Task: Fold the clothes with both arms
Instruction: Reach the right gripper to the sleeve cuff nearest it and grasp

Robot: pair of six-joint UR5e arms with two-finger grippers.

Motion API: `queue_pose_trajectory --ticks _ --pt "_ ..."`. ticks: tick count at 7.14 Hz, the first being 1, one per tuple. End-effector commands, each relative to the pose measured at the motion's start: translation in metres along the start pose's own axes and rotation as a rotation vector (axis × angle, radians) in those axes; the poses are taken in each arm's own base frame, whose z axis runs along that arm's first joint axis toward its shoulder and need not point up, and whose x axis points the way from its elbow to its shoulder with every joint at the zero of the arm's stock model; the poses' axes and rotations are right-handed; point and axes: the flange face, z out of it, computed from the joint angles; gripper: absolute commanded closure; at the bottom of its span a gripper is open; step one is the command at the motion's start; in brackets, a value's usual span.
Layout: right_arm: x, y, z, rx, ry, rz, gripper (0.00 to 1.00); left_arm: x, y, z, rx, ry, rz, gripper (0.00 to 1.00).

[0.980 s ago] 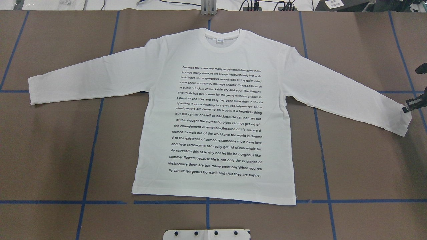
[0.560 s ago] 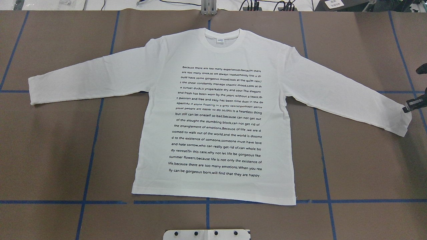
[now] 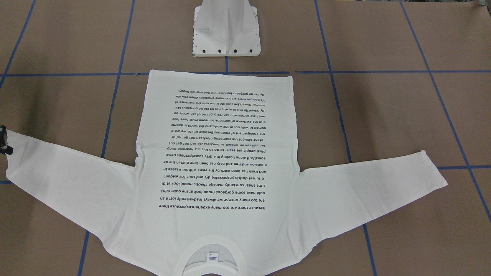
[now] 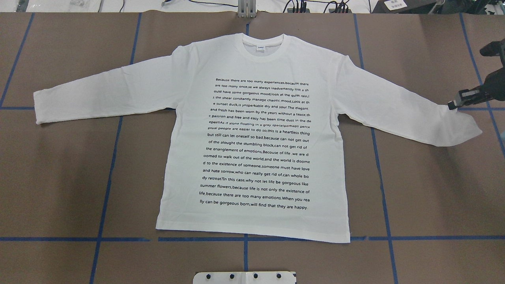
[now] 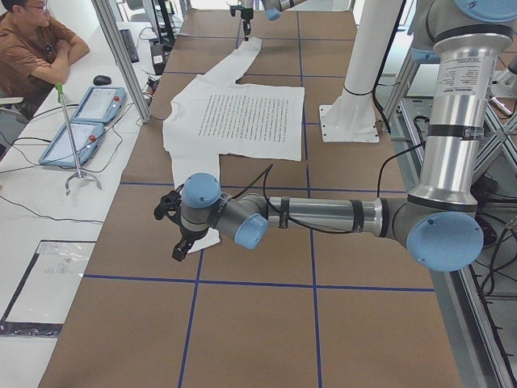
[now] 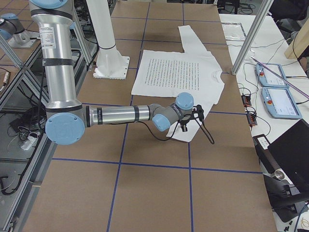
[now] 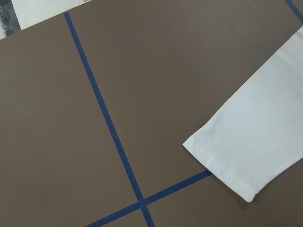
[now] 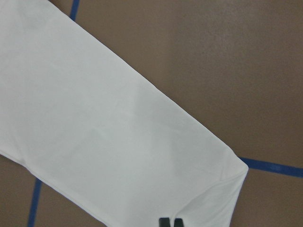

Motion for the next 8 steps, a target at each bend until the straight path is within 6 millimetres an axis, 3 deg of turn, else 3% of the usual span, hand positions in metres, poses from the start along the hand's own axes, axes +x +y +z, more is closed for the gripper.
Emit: queue_pose_trajectory --ticks 1,2,3,4,5,6,7,8 --pt "-0.121 -0.052 -0.009 0.027 -0.105 0.162 1.00 -0.001 0.001 0.001 -0.001 0.000 -0.001 0.00" --pt "-0.185 -0.067 0.004 0.030 -0.134 0.182 1.00 0.001 -0.001 -0.001 0.001 0.000 -0.002 0.00" --pt "-0.236 -0.074 0.024 0.052 -0.132 0.201 1.00 0.000 -0.004 0.000 -0.001 -0.002 -0.007 0.00" --pt "-0.275 -0.080 0.034 0.082 -0.131 0.171 1.00 -0.001 -0.003 0.001 -0.005 -0.002 -0.011 0.00" --pt "-0.315 -0.092 0.029 0.092 -0.156 0.162 1.00 -0.002 -0.002 0.002 -0.005 -0.002 -0.026 0.00" --pt "-0.382 -0.109 0.012 0.110 -0.168 0.188 1.00 -0.002 -0.002 0.002 -0.005 -0.002 -0.030 0.00" --pt "-0.440 -0.109 0.004 0.118 -0.180 0.161 1.00 -0.003 -0.001 0.003 -0.007 -0.002 -0.031 0.00" --pt "-0.476 -0.103 0.001 0.142 -0.198 0.123 1.00 -0.003 -0.001 0.003 -0.007 -0.002 -0.031 0.00"
